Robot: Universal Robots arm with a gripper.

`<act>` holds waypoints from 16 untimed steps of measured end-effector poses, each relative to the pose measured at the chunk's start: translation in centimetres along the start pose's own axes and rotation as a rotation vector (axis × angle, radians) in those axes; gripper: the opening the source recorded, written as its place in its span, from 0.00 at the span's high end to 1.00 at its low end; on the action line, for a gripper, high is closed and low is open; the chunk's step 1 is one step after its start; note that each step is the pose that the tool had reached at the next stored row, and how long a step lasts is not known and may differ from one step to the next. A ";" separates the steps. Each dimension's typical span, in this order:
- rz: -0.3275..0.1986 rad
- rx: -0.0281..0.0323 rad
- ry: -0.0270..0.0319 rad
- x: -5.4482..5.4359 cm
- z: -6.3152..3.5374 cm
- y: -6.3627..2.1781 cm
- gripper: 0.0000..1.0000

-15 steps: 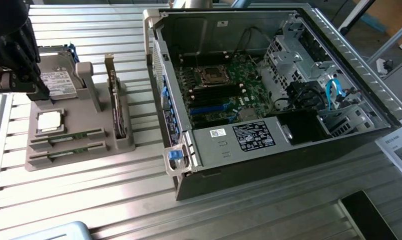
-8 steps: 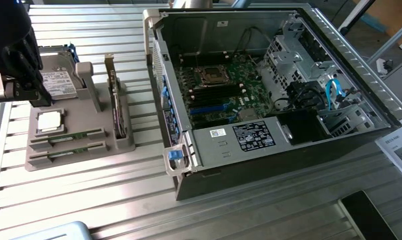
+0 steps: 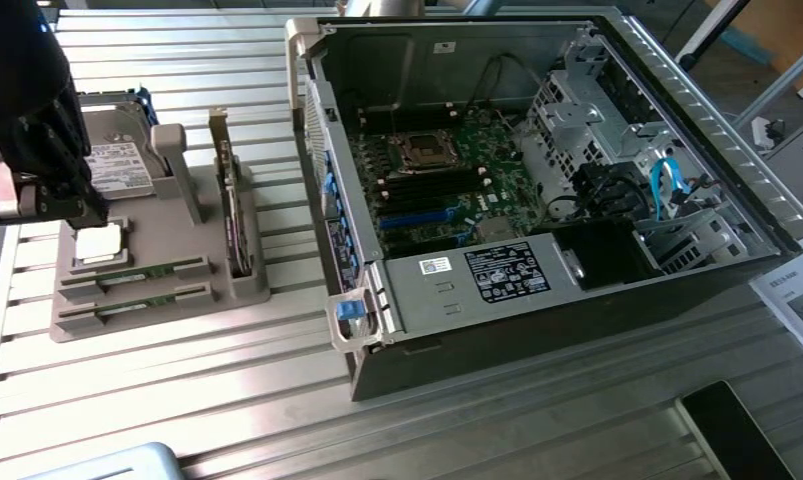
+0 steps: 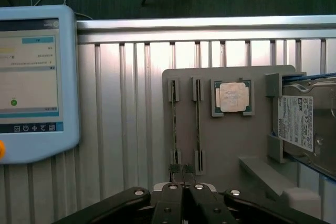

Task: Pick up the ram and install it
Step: 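Pick up the ram and move it above insertion slot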

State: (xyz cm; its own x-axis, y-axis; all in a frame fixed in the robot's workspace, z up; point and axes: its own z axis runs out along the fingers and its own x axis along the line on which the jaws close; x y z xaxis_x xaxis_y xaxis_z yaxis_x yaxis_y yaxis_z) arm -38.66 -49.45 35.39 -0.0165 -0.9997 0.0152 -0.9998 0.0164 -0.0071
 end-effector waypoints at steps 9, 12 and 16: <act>-0.007 0.0070 -0.0001 1.0 1.34 0.00 0.89; -0.008 0.0088 -0.0001 1.0 1.51 0.00 0.89; -0.008 0.0094 -0.0002 1.0 1.54 -0.01 0.89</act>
State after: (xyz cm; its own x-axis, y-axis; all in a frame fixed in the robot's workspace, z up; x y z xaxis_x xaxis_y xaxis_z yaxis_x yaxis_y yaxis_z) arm -38.66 -50.49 33.86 -0.0082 -0.9999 0.0151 -0.9998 0.0080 -0.0163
